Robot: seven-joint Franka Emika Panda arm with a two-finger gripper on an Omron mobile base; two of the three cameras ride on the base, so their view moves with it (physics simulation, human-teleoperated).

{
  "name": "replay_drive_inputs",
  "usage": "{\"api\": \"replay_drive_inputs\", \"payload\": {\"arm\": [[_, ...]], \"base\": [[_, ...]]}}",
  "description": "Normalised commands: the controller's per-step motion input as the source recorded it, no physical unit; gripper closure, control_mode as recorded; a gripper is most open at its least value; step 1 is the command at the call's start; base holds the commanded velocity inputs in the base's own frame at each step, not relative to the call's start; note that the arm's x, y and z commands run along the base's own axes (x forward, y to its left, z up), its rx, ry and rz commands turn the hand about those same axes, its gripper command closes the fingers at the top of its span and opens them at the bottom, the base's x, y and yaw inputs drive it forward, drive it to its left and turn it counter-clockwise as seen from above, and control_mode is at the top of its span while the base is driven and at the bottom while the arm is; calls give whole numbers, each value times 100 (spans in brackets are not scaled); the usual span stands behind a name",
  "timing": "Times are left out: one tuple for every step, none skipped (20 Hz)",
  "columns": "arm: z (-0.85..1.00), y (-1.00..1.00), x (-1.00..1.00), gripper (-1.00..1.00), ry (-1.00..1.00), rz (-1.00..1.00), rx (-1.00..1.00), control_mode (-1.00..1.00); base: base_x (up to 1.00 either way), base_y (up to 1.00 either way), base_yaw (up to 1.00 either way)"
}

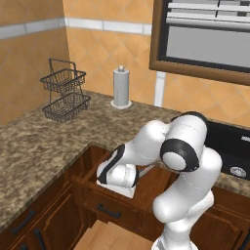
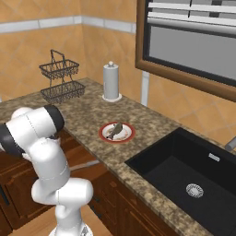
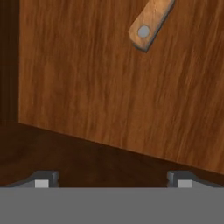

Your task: Pick up the knife from the drawer and place it on the cutting board. Then place the meat from the plate to the cutting board.

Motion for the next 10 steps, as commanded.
{"api": "replay_drive_inputs", "payload": {"arm": [[6, 60, -17, -100, 0, 0, 0, -100], [8, 60, -19, -100, 0, 0, 0, -100], [6, 60, -23, -100, 0, 0, 0, -100], [8, 50, -26, -100, 0, 0, 0, -100], [1, 20, -11, -100, 0, -8, 0, -100], [11, 0, 0, -100, 0, -11, 10, -100], [11, -29, 0, -100, 6, -8, 22, -100], [7, -22, 0, -100, 6, -9, 12, -100], [12, -21, 0, -100, 2, -8, 5, -100], [14, -16, 0, -100, 0, -5, 4, -100]], "base": [[0, 0, 0], [0, 0, 0], [0, 0, 0], [0, 0, 0], [0, 0, 0], [0, 0, 0], [0, 0, 0], [0, 0, 0], [0, 0, 0], [0, 0, 0]]}}
